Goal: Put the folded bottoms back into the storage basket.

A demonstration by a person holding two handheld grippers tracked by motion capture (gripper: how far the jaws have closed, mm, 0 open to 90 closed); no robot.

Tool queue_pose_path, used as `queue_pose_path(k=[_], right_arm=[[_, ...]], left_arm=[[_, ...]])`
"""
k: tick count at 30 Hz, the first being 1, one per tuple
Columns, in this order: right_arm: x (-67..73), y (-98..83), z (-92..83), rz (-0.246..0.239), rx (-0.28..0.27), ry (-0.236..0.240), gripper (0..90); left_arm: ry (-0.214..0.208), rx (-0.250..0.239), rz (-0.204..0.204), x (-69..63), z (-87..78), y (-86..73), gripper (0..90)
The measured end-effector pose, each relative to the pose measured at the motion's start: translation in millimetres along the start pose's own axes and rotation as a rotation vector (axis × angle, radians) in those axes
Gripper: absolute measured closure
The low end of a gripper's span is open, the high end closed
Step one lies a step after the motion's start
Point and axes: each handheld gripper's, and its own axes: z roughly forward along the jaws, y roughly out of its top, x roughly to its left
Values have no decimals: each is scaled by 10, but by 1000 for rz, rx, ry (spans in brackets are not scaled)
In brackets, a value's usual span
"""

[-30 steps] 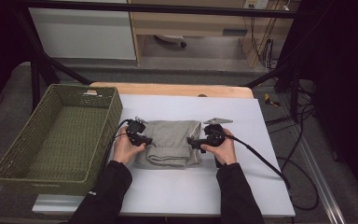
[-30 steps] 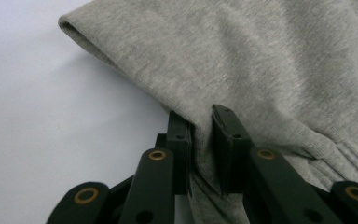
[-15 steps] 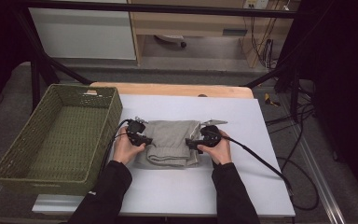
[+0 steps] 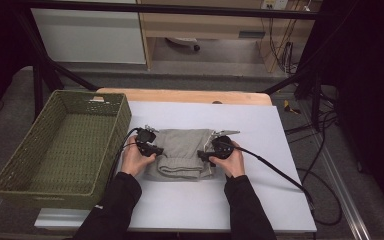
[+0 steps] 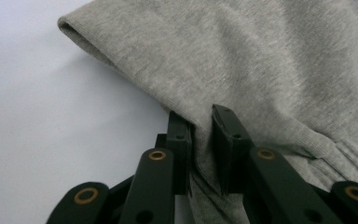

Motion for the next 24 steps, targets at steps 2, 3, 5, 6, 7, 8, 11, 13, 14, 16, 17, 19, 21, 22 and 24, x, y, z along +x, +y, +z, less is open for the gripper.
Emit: queue_pose_path(k=[2,3,5,6,7,8,11,13,14,16,17,19,21,22,24], right_arm=[[5,-2,-5,4,1,4,315],[13,-1,-15,12,6,9,351],[16,-1,-17,11,6,8,365],[15,0,-25,15,11,7,395],[14,1,-28,16,13,8,407],[14,1,-28,16,13,8,407],[15,1,-30,17,15,10,453],[15,1,-30,16,14,13,480],[16,0,-29,14,14,14,493],[17,0,-29,17,14,20,525],[17,1,-30,21,16,26,542],[19,2,-30,30,19,32,567],[18,3,-31,36,21,35,585],[18,5,-33,43,24,40,606],[20,7,-35,54,28,45,627]], left_arm=[[-1,2,1,2,-1,0,774],[-1,1,-2,2,0,2,774],[-1,2,-1,1,-1,2,774],[0,2,0,0,-1,2,774],[0,3,1,2,-2,2,774],[-1,3,1,3,-1,1,774],[-2,2,0,5,-1,1,774],[-3,1,-1,6,0,0,774],[-3,1,-1,6,0,0,774],[-4,2,-1,8,-1,1,774],[-7,0,-8,12,0,1,774],[-8,2,-5,15,-2,1,774],[-9,1,-6,15,-2,0,773],[-9,1,-6,15,-2,0,773],[-7,2,-2,11,-3,1,774]])
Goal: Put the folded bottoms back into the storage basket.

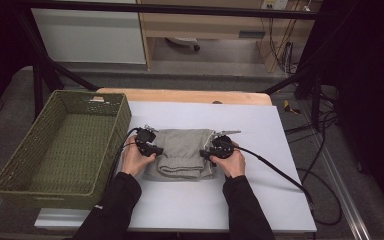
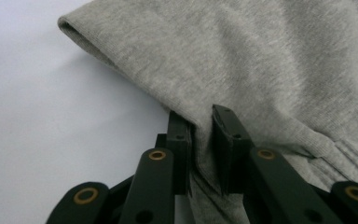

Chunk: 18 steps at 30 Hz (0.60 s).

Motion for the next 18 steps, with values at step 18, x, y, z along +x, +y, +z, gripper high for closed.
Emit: queue_pose_path(k=[18], right_arm=[[13,0,-14,14,-11,7,717]], left_arm=[[-60,-5,-54,79,-8,1,801]])
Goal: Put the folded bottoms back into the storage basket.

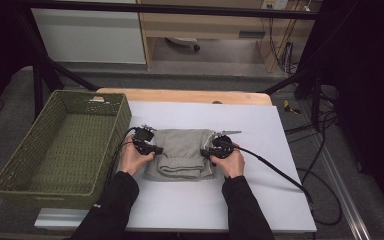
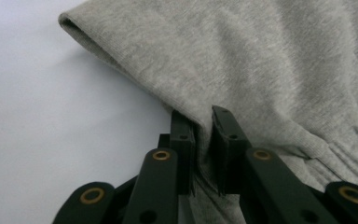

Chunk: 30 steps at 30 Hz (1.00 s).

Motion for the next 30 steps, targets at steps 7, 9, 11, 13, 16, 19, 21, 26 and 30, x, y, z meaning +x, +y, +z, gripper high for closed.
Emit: queue_pose_path(k=[7,9,11,13,16,19,21,26,30], right_arm=[[-4,12,-22,-8,-5,10,731],[-4,20,-32,-6,-9,13,733],[0,24,-45,-5,-14,14,735],[4,27,-60,-6,-22,18,736],[10,34,-88,-7,-30,21,737],[16,39,-122,-9,-37,22,737],[21,39,-144,-14,-40,21,737],[31,41,-184,-17,-47,23,738],[36,48,-217,-16,-52,22,738]], left_arm=[[-8,-3,-17,-5,-49,24,820],[-3,-9,-8,-22,-71,34,822],[-4,-17,-3,-38,-109,47,823],[-5,-16,2,-50,-137,65,823],[-7,-20,13,-80,-187,92,823],[-5,-27,22,-114,-220,106,823],[-9,-27,25,-127,-234,111,823],[-15,-29,31,-148,-267,117,824],[-20,-31,37,-170,-298,122,824]])
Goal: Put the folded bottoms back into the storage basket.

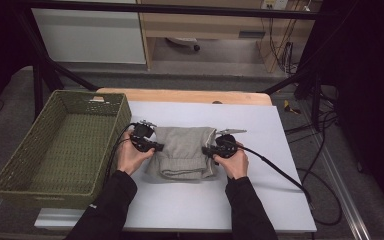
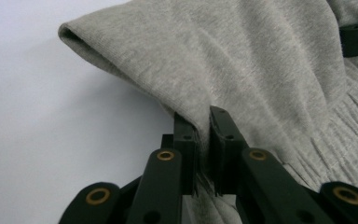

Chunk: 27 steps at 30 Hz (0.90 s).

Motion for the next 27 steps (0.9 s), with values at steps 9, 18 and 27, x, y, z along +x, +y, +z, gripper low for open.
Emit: queue_pose_path(k=[9,18,27], right_arm=[[29,10,-100,2,-16,7,738],[57,17,-217,-2,-23,16,738],[89,4,-307,-6,-32,24,737]], left_arm=[[-9,-6,11,-48,-84,14,824],[-21,-8,34,-125,-167,11,824],[-29,-14,45,-181,-242,2,824]])
